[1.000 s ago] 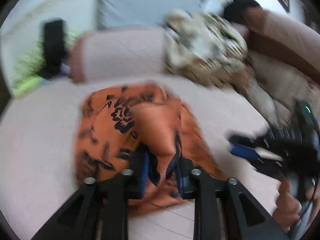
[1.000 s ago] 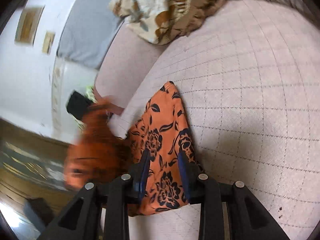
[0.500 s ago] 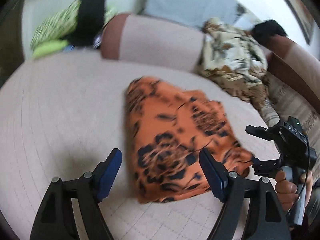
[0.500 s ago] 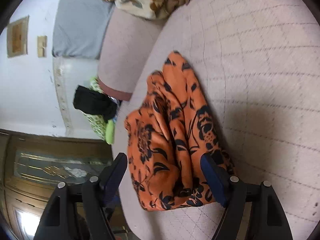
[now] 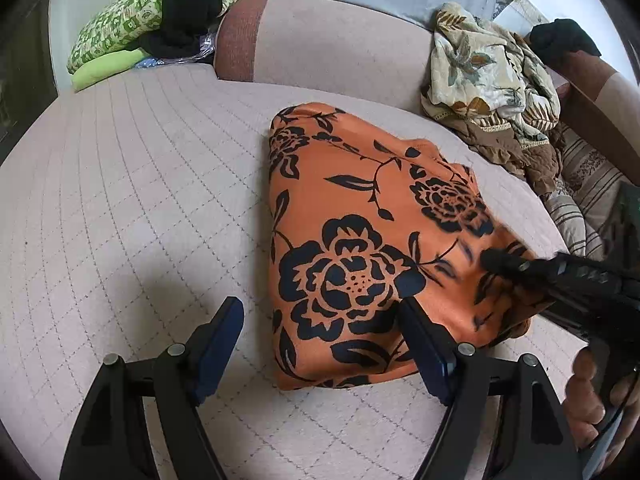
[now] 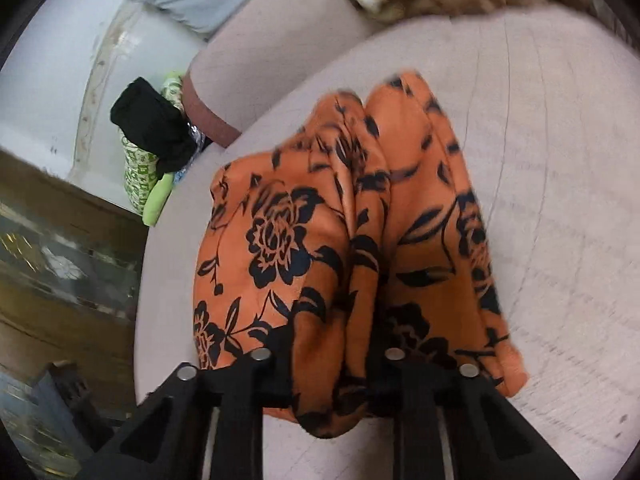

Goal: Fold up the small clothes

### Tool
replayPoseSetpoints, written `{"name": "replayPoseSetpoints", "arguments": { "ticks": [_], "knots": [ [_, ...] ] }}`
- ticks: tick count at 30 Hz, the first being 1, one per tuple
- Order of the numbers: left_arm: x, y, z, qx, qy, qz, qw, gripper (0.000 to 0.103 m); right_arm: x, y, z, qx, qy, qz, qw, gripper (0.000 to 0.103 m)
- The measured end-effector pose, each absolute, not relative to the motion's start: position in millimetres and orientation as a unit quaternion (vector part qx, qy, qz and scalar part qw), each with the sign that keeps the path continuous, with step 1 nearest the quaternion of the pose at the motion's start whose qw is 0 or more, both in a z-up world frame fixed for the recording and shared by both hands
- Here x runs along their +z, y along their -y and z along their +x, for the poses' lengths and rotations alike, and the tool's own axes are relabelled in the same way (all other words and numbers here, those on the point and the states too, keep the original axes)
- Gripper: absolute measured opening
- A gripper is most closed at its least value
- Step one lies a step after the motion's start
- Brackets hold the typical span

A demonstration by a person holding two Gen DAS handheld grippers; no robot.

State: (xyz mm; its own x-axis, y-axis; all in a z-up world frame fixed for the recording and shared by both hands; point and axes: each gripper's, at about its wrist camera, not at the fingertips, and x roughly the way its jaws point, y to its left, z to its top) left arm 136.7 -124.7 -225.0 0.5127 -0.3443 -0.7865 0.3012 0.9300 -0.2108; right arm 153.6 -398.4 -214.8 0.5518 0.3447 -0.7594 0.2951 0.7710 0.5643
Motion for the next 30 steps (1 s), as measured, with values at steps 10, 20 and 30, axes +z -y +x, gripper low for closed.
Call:
{"name": "replayPoseSetpoints", "arguments": {
  "ticks": [10,20,30],
  "knots": [
    [-217.2,154.0,141.6,-0.181,-0.439,0.006,0.88,0.08,-196.8,456.2,115.8,-0.032,-0.395,0.381,0.835,0.019],
    [-226.1,153.9,151.9,-0.207,-0.432,0.059,0.876,0.08,-198.3,500.8,109.4,-0.051,-0.388,0.448,0.804,0.036],
    [-221.3,144.9,170.3,-0.214,-0.398,0.043,0.891,0.081,-173.3,458.5,164.2,-0.022,-0.389,0.399,0.83,0.035]
  ]
}}
